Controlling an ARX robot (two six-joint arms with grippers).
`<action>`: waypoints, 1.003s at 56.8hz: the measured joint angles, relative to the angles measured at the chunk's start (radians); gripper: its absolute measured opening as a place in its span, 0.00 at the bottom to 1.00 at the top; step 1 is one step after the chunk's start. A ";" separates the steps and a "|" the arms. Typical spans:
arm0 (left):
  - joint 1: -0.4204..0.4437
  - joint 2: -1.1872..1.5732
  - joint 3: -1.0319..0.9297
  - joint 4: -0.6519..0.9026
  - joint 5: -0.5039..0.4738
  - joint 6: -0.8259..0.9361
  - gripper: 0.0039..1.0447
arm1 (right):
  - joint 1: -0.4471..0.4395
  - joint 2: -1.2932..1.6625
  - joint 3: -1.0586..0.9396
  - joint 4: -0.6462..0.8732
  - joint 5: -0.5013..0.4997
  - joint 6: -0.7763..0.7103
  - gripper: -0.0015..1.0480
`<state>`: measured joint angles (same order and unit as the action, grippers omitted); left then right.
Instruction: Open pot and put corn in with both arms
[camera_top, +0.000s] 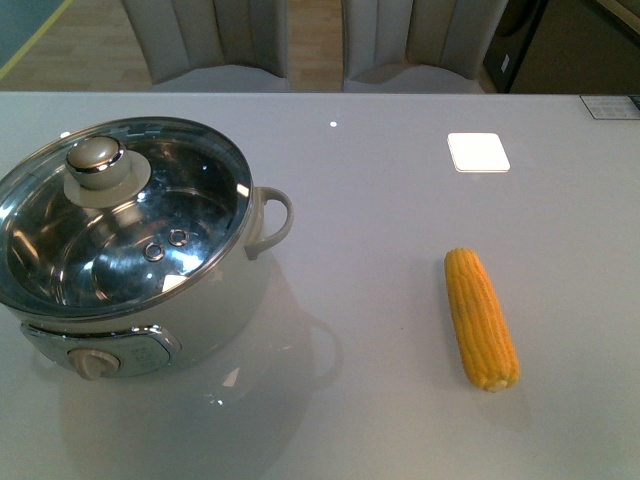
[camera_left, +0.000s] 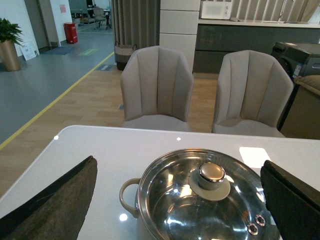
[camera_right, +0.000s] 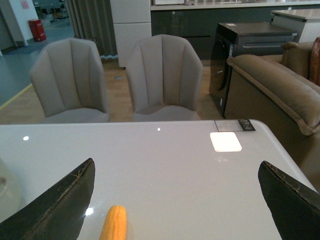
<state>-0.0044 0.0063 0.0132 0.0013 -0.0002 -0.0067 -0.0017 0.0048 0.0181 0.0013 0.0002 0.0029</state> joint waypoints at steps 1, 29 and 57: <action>0.000 0.000 0.000 0.000 0.000 0.000 0.93 | 0.000 0.000 0.000 0.000 0.000 0.000 0.91; 0.000 0.000 0.000 0.000 0.000 0.000 0.93 | 0.000 0.000 0.000 0.000 0.000 0.000 0.91; 0.000 0.000 0.000 0.000 0.000 0.000 0.93 | 0.000 0.000 0.000 0.000 0.000 0.000 0.91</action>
<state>-0.0040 0.0063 0.0132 0.0013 -0.0002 -0.0067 -0.0017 0.0048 0.0181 0.0013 0.0002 0.0032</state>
